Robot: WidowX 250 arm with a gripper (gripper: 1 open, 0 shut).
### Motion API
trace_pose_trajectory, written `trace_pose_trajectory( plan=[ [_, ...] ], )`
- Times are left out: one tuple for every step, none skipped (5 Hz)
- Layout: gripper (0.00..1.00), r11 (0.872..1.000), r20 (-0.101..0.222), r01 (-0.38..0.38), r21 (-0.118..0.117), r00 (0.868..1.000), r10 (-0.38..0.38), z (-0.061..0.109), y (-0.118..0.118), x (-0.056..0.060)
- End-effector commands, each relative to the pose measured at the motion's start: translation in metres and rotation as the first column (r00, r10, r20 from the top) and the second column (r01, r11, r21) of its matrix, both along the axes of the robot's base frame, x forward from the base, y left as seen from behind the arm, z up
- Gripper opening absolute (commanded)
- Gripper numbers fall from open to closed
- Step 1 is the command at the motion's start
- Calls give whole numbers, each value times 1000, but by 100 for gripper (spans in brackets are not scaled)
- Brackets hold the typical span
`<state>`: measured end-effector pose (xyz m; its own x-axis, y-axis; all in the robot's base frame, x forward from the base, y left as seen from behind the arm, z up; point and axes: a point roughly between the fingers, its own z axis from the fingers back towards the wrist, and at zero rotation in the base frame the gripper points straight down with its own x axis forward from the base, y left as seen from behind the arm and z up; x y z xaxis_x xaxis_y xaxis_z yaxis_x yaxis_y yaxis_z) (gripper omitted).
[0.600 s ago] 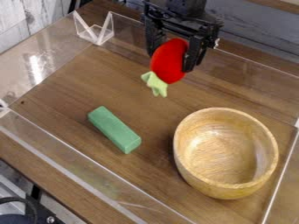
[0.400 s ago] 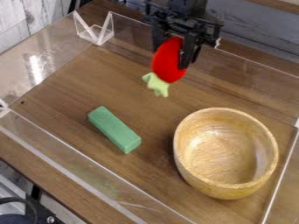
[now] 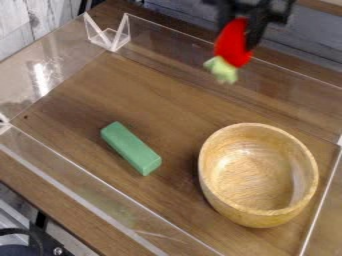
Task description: Move the red object to the right side of the table
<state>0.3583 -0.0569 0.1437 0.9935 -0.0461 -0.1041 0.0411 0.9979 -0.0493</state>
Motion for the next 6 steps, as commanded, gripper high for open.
trace_pose_trajectory(
  plan=[
    [0,995,74,99,-16,992,-97,10,-16,13],
    [0,984,63,176,-17,983,-175,-2,-19,13],
    [0,989,54,143,-24,989,-141,-15,-12,10],
    [100,994,52,105,-33,993,-104,-27,-4,12],
    [0,998,50,55,-31,997,-53,-36,17,12],
    [0,998,40,47,-36,998,-45,-52,25,12]
  ],
)
